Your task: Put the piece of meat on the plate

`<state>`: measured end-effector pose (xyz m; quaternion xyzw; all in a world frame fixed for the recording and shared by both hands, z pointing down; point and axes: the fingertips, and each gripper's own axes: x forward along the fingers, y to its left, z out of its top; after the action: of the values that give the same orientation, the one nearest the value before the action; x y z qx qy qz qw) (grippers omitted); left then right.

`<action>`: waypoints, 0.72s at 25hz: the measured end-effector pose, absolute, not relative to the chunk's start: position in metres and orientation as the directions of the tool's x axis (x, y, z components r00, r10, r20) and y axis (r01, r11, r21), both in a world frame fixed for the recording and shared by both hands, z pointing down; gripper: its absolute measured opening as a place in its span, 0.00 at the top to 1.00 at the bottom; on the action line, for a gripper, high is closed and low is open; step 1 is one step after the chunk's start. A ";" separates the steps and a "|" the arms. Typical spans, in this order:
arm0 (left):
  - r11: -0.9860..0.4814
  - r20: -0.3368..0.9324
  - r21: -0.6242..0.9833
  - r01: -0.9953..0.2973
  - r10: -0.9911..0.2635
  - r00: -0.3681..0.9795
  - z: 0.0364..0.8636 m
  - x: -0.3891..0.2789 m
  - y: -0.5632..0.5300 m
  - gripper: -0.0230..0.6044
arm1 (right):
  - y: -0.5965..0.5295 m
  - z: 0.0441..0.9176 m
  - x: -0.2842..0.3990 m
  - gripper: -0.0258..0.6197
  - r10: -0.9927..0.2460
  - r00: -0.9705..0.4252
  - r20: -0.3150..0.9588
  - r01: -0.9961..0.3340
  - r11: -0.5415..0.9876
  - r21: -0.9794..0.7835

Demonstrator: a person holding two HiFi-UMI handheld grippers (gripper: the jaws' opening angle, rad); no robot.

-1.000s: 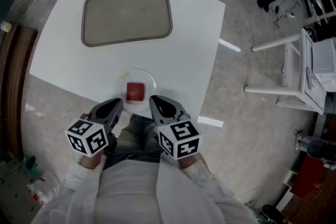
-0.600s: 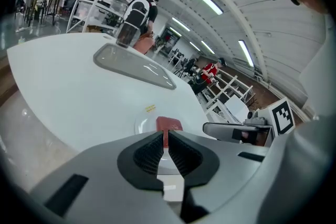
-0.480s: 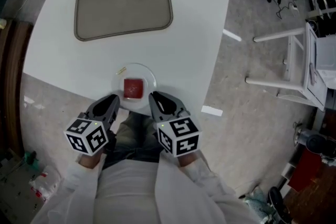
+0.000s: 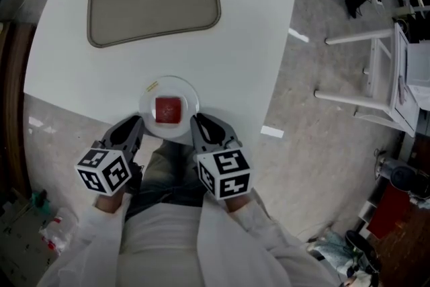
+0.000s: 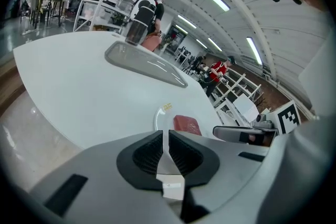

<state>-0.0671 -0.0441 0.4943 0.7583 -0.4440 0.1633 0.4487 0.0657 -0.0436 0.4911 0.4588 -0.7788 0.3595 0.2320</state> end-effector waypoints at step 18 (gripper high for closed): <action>-0.176 0.690 0.520 -0.836 -0.491 0.532 0.509 -0.066 -0.042 0.79 | -0.045 0.509 0.072 0.82 -0.505 -0.458 0.731 -0.889 0.282 -0.362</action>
<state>-0.0655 -0.0420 0.5088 0.7438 -0.4462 0.1868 0.4613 0.0724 -0.0446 0.5089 0.4577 -0.7612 0.3870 0.2478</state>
